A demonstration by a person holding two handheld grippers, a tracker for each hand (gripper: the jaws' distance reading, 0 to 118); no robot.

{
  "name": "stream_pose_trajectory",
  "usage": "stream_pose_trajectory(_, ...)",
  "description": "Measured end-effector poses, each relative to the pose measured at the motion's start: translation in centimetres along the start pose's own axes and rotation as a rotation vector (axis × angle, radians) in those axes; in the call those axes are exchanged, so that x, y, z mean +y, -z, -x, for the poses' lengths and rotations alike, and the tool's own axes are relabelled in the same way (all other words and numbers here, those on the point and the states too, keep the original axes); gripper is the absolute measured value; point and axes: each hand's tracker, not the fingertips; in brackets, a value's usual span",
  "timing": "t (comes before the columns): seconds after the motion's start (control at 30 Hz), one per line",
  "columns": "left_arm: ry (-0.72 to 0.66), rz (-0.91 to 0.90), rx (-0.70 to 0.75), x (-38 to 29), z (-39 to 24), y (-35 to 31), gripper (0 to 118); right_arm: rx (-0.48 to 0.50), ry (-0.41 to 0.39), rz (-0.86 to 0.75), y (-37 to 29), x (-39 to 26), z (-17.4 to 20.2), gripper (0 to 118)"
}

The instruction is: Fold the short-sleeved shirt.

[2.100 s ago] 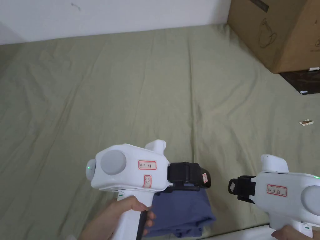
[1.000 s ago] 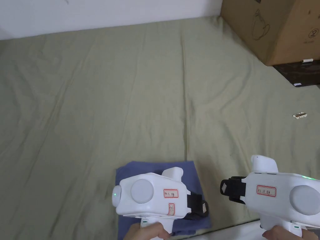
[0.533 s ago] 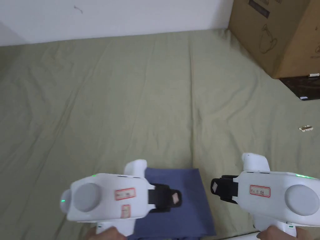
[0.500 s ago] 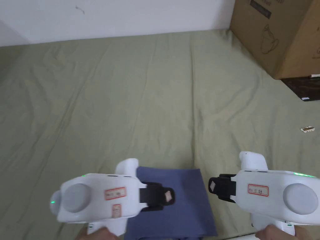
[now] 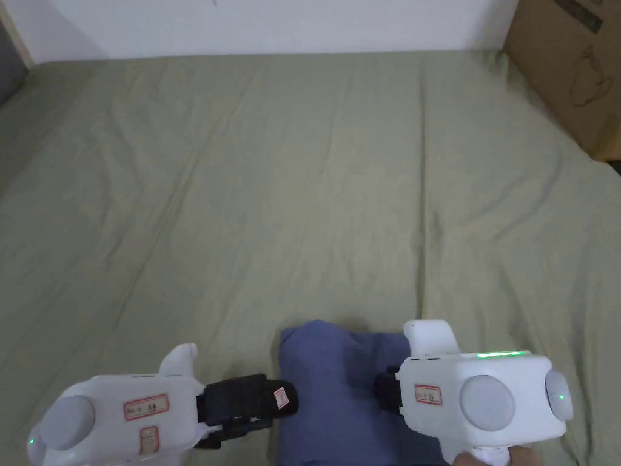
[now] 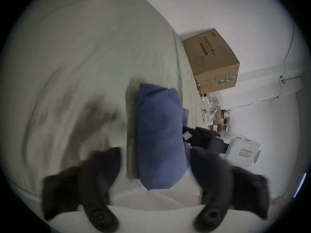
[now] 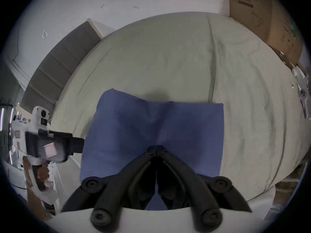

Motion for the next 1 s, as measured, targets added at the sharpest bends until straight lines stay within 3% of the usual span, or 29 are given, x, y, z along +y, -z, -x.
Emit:
stream_pose_trajectory(0.1,-0.037,0.005,-0.021,0.5,0.6,1.1,114,0.01,-0.005,0.008,-0.1,0.3,-0.5,0)
stream_pose_trajectory(0.3,-0.196,-0.003,-0.21,1.9,2.3,4.6,115,0.008,0.001,0.015,0.1,0.3,-0.5,0)
stream_pose_trajectory(0.63,-0.163,0.097,-0.338,2.7,1.8,8.5,118,0.04,0.055,0.012,0.2,0.2,-1.4,0)
stream_pose_trajectory(0.67,-0.161,0.092,-0.318,2.8,1.7,8.5,110,0.039,0.055,0.013,0.2,0.3,-1.4,0)
stream_pose_trajectory(0.7,-0.16,0.089,-0.277,3.0,1.7,8.2,80,0.036,0.052,0.014,0.2,0.3,-1.4,0)
stream_pose_trajectory(0.73,-0.14,0.078,-0.178,3.2,2.0,8.0,29,0.029,0.05,0.013,0.1,0.4,-1.4,0)
stream_pose_trajectory(0.83,-0.217,0.099,-0.249,3.2,3.1,8.1,30,0.02,0.047,0.01,-0.4,0.6,-1.2,0)
stream_pose_trajectory(1.0,-0.121,0.09,-0.183,3.9,2.1,5.7,30,0.014,0.057,-0.017,-1.6,0.6,-1.0,0)
